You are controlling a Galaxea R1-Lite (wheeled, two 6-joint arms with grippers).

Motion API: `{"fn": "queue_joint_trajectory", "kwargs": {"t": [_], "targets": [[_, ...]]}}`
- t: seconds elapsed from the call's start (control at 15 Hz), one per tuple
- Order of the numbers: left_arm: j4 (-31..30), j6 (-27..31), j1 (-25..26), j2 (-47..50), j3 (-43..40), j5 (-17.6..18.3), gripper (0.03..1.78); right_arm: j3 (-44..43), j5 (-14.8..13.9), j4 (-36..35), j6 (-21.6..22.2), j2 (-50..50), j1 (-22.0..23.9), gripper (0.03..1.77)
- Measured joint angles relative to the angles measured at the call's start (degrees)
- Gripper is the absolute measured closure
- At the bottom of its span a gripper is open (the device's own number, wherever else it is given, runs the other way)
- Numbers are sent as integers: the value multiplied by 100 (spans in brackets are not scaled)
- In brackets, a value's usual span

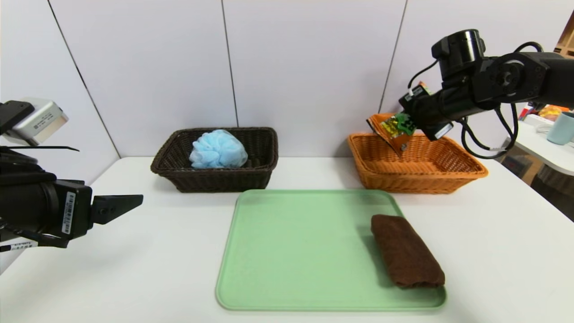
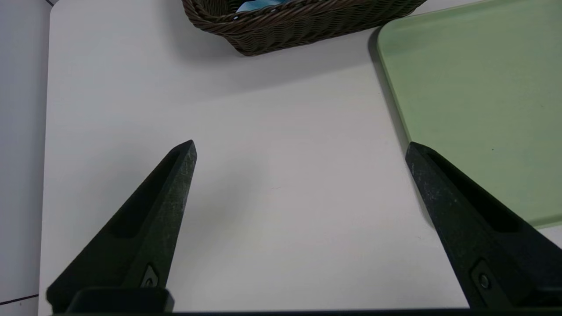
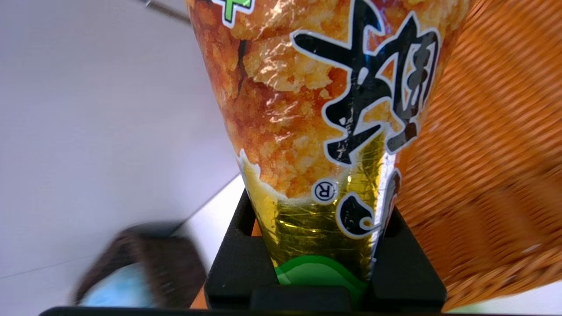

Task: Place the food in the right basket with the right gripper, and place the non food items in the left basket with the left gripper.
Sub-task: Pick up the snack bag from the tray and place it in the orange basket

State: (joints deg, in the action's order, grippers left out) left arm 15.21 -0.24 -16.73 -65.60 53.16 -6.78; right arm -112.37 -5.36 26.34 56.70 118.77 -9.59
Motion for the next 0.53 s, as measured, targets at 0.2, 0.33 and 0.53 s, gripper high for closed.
{"fn": "queue_joint_trajectory", "kwargs": {"t": [0.2, 0.33, 0.53], "targets": [[0, 2, -5, 2, 11, 0, 12, 0, 557, 33, 1075, -78, 119, 138], [0, 4, -5, 0, 15, 2, 12, 0, 641, 22, 1476, -96, 158, 138], [-2, 2, -6, 5, 20, 0, 12, 16, 599, 26, 1593, -41, 268, 138]]}}
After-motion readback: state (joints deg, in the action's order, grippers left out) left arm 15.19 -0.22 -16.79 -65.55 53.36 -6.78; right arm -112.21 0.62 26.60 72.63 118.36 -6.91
